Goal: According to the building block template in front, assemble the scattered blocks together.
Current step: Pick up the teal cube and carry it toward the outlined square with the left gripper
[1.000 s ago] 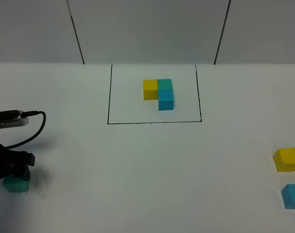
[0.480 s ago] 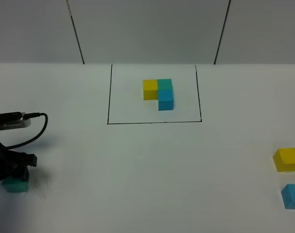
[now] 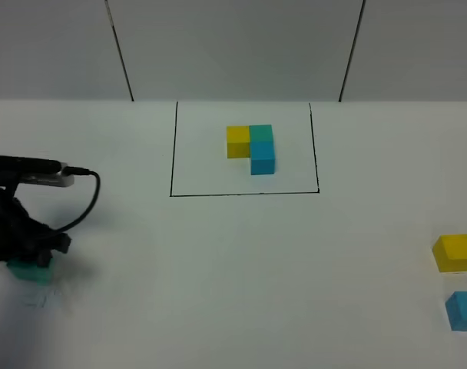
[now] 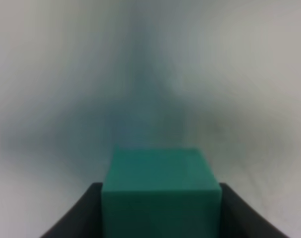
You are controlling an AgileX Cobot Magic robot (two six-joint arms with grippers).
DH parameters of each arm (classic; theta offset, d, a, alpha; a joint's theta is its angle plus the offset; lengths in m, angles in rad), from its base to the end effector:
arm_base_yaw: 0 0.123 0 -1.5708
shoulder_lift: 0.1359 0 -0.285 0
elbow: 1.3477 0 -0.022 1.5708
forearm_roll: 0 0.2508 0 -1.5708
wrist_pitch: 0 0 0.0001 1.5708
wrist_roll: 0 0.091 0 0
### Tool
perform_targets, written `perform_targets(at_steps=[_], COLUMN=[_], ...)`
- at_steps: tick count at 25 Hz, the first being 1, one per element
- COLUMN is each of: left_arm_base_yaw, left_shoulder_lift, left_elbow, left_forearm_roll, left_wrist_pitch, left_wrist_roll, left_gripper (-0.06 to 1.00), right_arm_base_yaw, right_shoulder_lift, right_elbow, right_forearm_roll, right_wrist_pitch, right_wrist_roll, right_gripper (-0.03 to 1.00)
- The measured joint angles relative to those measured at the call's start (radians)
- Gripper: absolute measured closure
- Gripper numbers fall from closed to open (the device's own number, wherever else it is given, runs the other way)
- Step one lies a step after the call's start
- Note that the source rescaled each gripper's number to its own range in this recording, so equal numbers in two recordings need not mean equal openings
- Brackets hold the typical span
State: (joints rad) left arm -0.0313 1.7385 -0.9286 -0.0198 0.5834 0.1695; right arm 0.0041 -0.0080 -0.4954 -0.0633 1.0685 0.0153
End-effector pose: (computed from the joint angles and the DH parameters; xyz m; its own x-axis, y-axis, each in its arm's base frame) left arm 0.3114 -0.0107 0.1577 -0.9482 0.1821 -0.2602 0.1807 0.9831 0.0295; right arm -0.0059 -0.0051 0.2755 -0.4598 -0.0171 -0.8879 0.0382 0.9985 -0.0390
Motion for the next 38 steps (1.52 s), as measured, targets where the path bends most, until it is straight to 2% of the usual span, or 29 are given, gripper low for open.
perform_targets(at_steps=[3, 8, 12, 15, 22, 30, 33, 38], left_arm_base_yaw=[-0.103, -0.306, -0.445, -0.518, -0.629, -0.688, -0.7, -0.707], left_shoulder_lift=[0.0, 0.0, 0.017, 0.08, 0.274, 0.445, 0.47, 0.484], left_elbow=[-0.118, -0.307, -0.427, -0.519, -0.703, -0.725, -0.726, -0.732], left_forearm_roll=[-0.01, -0.082, -0.096, -0.096, -0.038, 0.005, -0.019, -0.09], left_wrist_pitch=[0.092, 0.19, 0.249, 0.318, 0.373, 0.352, 0.317, 0.269], left_wrist_roll=[0.123, 0.375, 0.496, 0.553, 0.566, 0.606, 0.642, 0.757], left_gripper=[0.73, 0.73, 0.73, 0.73, 0.73, 0.73, 0.73, 0.73], right_arm_base_yaw=[0.0, 0.0, 0.0, 0.0, 0.0, 0.0, 0.0, 0.0], right_shoulder_lift=[0.0, 0.0, 0.0, 0.0, 0.0, 0.0, 0.0, 0.0], right_elbow=[0.0, 0.0, 0.0, 0.0, 0.0, 0.0, 0.0, 0.0], right_forearm_roll=[0.0, 0.0, 0.0, 0.0, 0.0, 0.0, 0.0, 0.0], right_wrist_pitch=[0.0, 0.0, 0.0, 0.0, 0.0, 0.0, -0.001, -0.001], right_wrist_roll=[0.0, 0.0, 0.0, 0.0, 0.0, 0.0, 0.0, 0.0], right_gripper=[0.97, 0.97, 0.97, 0.97, 0.97, 0.97, 0.97, 0.97])
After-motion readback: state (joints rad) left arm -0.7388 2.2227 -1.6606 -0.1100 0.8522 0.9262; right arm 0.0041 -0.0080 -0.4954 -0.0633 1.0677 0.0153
